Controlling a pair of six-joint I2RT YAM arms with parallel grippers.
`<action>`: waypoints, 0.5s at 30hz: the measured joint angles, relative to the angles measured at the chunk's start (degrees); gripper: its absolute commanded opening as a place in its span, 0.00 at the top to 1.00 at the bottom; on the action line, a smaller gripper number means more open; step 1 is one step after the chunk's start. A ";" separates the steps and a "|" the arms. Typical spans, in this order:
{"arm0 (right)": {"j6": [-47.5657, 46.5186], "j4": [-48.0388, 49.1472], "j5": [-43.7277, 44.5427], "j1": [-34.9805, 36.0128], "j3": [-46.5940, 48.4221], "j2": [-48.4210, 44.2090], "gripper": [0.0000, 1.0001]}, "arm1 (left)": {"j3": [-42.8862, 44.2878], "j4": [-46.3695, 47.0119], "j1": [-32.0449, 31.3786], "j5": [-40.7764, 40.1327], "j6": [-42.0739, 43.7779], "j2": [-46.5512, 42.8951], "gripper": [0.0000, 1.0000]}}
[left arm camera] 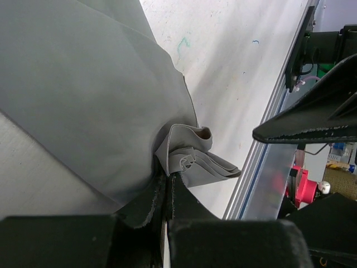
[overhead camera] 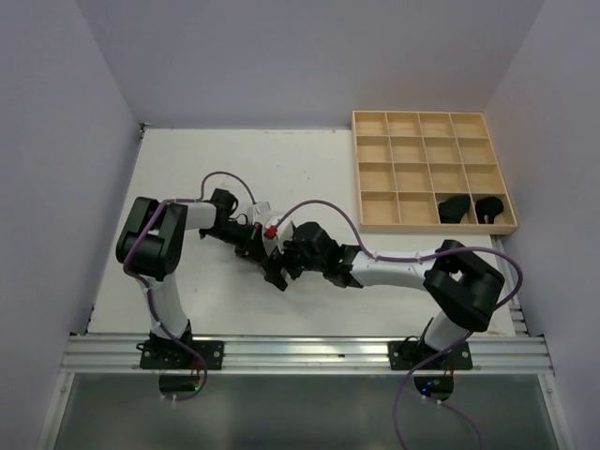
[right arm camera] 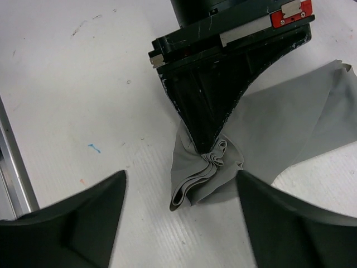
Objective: Roll the underwear
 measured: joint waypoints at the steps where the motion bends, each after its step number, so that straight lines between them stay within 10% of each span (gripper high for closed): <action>1: -0.13 0.00 0.00 0.00 -0.07 0.00 0.04 | 0.00 -0.04 0.04 0.24 0.37 0.11 1.00; 15: -3.04 3.52 -3.48 -1.31 -0.79 8.24 0.40 | 0.00 -0.22 1.09 1.68 2.36 0.44 1.00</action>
